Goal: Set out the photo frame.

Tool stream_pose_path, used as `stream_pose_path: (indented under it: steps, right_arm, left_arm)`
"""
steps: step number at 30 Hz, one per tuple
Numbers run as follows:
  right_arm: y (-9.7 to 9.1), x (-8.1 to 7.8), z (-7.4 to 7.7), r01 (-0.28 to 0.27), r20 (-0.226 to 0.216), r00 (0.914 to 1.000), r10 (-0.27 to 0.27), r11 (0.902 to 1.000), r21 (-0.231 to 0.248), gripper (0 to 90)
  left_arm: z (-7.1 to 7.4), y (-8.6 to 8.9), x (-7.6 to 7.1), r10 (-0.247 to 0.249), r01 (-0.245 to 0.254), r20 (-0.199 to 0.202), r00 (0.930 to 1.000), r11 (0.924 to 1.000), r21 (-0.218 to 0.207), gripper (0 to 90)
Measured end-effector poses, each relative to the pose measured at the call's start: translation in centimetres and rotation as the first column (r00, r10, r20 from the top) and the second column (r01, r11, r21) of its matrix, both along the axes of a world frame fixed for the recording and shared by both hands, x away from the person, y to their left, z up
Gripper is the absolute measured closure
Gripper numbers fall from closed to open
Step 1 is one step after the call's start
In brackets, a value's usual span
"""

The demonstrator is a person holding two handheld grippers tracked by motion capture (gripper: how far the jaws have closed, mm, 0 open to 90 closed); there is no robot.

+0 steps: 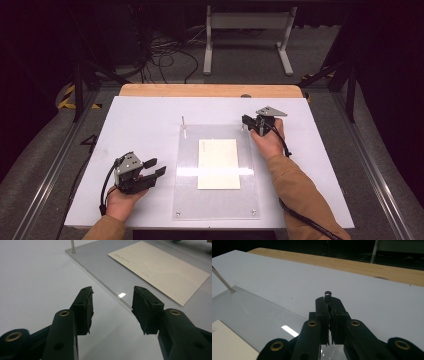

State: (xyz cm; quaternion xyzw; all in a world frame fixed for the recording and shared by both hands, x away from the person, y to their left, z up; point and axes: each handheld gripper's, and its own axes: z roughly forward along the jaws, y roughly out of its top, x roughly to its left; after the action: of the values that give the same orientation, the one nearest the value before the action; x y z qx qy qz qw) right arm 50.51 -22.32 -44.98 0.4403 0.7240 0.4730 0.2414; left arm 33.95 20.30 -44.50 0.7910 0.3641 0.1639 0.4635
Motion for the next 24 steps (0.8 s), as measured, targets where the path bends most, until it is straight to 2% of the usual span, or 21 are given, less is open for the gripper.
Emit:
stream_pose_path:
  steps: [13,19,24]
  right_arm:
    - [0.0,0.7,0.1,0.031,-0.046,0.9985,-0.029,0.9984,0.047,86.3]
    - [-0.1,1.4,0.3,0.04,-0.094,0.995,-0.033,0.9964,0.075,86.3]
    - [-0.2,1.9,0.3,0.045,-0.12,0.9922,-0.033,0.9941,0.099,86.2]
  left_arm:
    - [0.1,0.2,0.0,-0.008,0.008,0.004,1.0,1.0,-0.003,50.5]
    - [0.4,0.2,-0.2,-0.033,0.034,0.023,0.9992,0.9987,-0.038,41.2]
    - [0.5,0.4,-0.4,-0.073,0.075,0.041,0.9965,0.9962,-0.046,37.0]
